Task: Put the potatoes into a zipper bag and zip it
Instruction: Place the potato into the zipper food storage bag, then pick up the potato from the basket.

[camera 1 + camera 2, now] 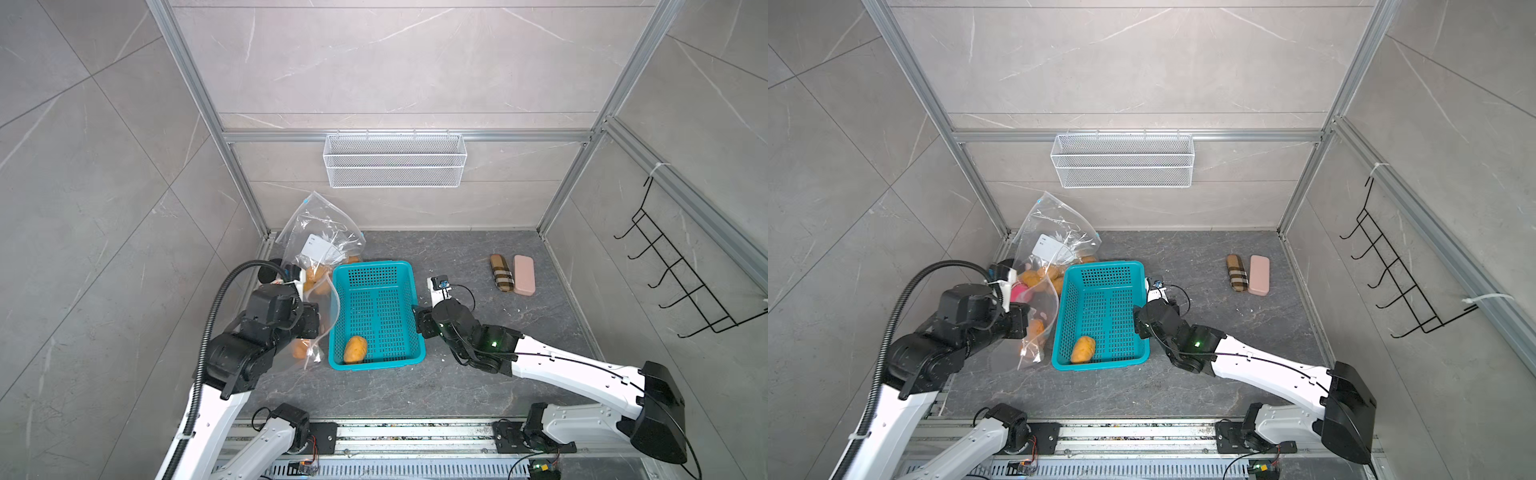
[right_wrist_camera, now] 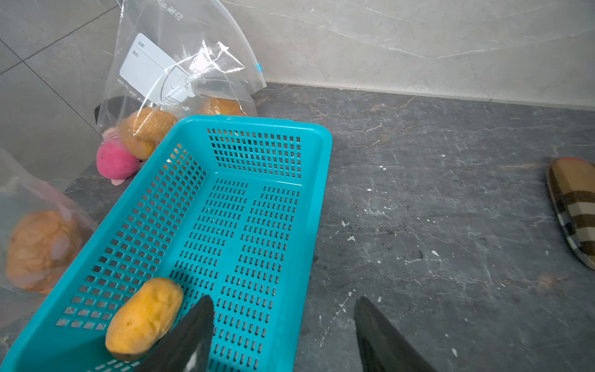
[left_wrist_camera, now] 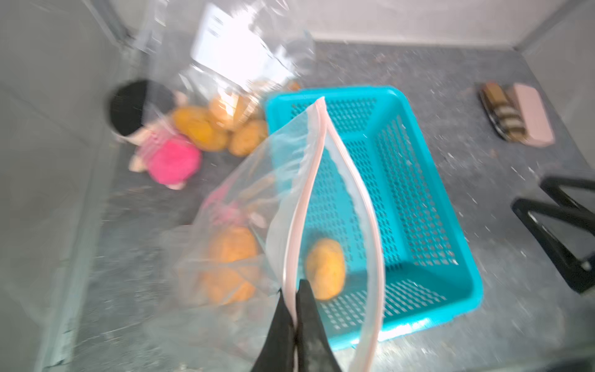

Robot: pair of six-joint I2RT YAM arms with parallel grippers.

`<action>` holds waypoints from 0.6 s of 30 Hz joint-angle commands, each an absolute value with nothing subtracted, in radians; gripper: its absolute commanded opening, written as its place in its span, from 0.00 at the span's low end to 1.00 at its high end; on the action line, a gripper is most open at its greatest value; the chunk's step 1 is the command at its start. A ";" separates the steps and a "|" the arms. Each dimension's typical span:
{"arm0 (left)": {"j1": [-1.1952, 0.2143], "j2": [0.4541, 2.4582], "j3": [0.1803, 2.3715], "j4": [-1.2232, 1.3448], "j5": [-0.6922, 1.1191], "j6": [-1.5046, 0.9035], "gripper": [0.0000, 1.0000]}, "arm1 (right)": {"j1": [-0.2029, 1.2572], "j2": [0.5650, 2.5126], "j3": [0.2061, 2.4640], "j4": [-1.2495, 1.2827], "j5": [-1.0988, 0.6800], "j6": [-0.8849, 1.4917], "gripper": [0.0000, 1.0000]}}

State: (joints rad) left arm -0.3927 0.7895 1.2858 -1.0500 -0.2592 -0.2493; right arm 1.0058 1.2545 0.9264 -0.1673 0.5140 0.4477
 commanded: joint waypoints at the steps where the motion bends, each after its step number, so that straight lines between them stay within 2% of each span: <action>1: -0.388 0.701 1.427 -1.118 -0.612 -0.222 0.00 | 1.000 1.225 0.917 -0.188 0.541 0.437 0.69; 4: -0.392 0.596 1.509 -1.110 -0.643 -0.217 0.00 | 0.998 1.232 0.921 -0.193 0.534 0.437 0.69; 7: -0.425 0.516 1.484 -1.086 -0.602 -0.218 0.00 | 0.999 1.242 0.925 -0.194 0.529 0.436 0.69; 10: -0.528 0.538 1.385 -1.164 -0.540 -0.281 0.00 | 0.997 1.250 0.932 -0.188 0.528 0.436 0.69; 13: -0.622 0.580 1.348 -1.227 -0.644 -0.373 0.00 | 0.997 1.260 0.940 -0.189 0.521 0.434 0.69; 18: -0.632 0.533 1.313 -1.105 -0.565 -0.324 0.00 | 0.996 1.272 0.964 -0.200 0.480 0.436 0.69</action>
State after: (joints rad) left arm -0.6285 0.5610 1.2907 -1.1599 -0.5842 -0.3176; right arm 0.9997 1.2579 0.9283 -0.1734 0.5041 0.4477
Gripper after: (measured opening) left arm 0.055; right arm 0.692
